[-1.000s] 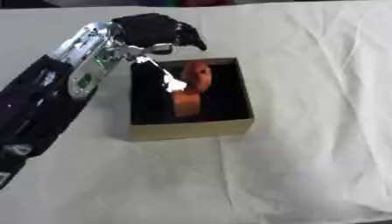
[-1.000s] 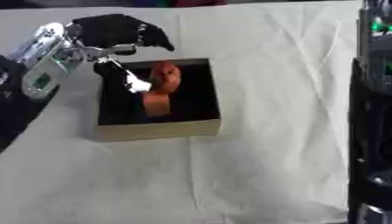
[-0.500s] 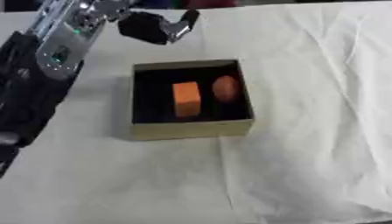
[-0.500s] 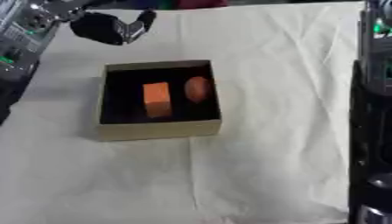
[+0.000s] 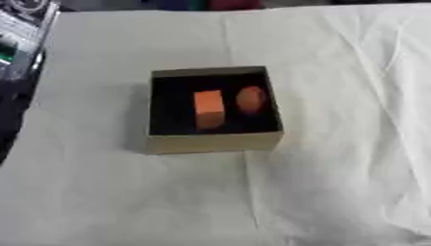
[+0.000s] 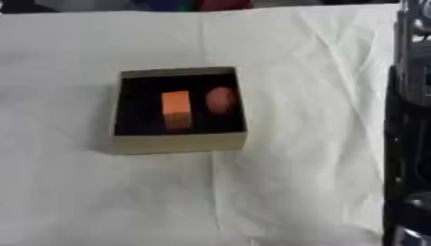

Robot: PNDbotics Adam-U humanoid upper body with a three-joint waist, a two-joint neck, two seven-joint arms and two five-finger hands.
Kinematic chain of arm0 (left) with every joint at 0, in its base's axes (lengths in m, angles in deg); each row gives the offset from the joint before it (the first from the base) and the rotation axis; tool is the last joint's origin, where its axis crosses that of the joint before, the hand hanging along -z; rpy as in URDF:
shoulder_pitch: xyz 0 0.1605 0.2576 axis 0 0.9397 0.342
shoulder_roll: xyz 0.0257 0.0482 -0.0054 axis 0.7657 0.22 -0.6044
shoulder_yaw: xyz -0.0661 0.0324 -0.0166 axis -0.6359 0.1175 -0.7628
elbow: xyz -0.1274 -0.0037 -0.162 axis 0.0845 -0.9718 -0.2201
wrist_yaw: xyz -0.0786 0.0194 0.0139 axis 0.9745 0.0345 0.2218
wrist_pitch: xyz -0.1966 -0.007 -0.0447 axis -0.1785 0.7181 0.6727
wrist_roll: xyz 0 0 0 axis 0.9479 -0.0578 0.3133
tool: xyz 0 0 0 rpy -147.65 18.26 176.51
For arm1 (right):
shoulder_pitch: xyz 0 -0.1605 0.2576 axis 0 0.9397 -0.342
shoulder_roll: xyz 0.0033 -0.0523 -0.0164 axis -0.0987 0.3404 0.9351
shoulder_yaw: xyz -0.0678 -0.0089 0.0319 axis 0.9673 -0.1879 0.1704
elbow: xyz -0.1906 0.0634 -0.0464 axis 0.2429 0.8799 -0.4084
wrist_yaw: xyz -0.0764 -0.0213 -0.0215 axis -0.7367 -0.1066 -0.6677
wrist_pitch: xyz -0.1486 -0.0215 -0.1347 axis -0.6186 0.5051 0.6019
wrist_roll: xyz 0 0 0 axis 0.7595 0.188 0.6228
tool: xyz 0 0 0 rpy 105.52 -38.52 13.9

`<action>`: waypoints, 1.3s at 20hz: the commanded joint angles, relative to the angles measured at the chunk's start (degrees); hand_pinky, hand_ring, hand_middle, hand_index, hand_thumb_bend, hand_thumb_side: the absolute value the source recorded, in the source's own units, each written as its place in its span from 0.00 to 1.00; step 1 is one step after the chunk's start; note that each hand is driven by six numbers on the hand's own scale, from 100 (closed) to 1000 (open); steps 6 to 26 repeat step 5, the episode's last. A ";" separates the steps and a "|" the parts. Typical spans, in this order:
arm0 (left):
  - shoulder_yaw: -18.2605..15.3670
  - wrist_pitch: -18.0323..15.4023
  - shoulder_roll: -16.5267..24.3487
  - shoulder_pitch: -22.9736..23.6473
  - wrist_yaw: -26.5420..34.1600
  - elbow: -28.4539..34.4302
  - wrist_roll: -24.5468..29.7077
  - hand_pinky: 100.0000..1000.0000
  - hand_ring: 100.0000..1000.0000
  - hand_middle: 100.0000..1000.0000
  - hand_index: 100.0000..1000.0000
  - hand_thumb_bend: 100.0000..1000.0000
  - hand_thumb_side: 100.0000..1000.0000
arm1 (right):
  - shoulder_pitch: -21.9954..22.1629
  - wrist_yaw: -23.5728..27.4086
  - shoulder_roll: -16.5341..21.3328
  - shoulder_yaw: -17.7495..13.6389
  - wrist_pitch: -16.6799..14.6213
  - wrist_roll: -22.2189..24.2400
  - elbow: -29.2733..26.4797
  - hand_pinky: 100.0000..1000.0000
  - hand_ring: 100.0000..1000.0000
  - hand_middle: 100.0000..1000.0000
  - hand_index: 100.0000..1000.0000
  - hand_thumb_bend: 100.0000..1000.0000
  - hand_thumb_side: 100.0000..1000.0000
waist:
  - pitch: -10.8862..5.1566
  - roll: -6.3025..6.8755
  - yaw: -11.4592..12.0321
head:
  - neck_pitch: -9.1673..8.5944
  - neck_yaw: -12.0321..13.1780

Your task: Pick up objects on the table and place them in the box.

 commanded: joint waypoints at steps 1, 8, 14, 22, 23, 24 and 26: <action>-5.63 0.50 2.15 3.88 7.16 6.06 -12.80 0.68 0.63 0.73 0.90 0.08 0.90 | -1.27 -0.47 1.45 0.99 -0.99 0.22 -1.90 0.80 0.75 0.65 0.75 0.00 1.00 | -1.47 -0.06 0.36 | -0.05 -0.66; -10.32 -5.76 1.71 11.43 10.19 6.97 -23.85 0.69 0.64 0.72 0.89 0.10 0.90 | -1.45 -1.00 1.42 2.45 -2.28 1.01 -2.68 0.80 0.75 0.65 0.75 0.00 1.00 | -1.66 -0.36 1.29 | -0.18 -1.33; -10.32 -5.76 1.71 11.43 10.19 6.97 -23.85 0.69 0.64 0.72 0.89 0.10 0.90 | -1.45 -1.00 1.42 2.45 -2.28 1.01 -2.68 0.80 0.75 0.65 0.75 0.00 1.00 | -1.66 -0.36 1.29 | -0.18 -1.33; -10.32 -5.76 1.71 11.43 10.19 6.97 -23.85 0.69 0.64 0.72 0.89 0.10 0.90 | -1.45 -1.00 1.42 2.45 -2.28 1.01 -2.68 0.80 0.75 0.65 0.75 0.00 1.00 | -1.66 -0.36 1.29 | -0.18 -1.33; -10.32 -5.76 1.71 11.43 10.19 6.97 -23.85 0.69 0.64 0.72 0.89 0.10 0.90 | -1.45 -1.00 1.42 2.45 -2.28 1.01 -2.68 0.80 0.75 0.65 0.75 0.00 1.00 | -1.66 -0.36 1.29 | -0.18 -1.33; -10.32 -5.76 1.71 11.43 10.19 6.97 -23.85 0.69 0.64 0.72 0.89 0.10 0.90 | -1.45 -1.00 1.42 2.45 -2.28 1.01 -2.68 0.80 0.75 0.65 0.75 0.00 1.00 | -1.66 -0.36 1.29 | -0.18 -1.33; -10.32 -5.76 1.71 11.43 10.19 6.97 -23.85 0.69 0.64 0.72 0.89 0.10 0.90 | -1.45 -1.00 1.42 2.45 -2.28 1.01 -2.68 0.80 0.75 0.65 0.75 0.00 1.00 | -1.66 -0.36 1.29 | -0.18 -1.33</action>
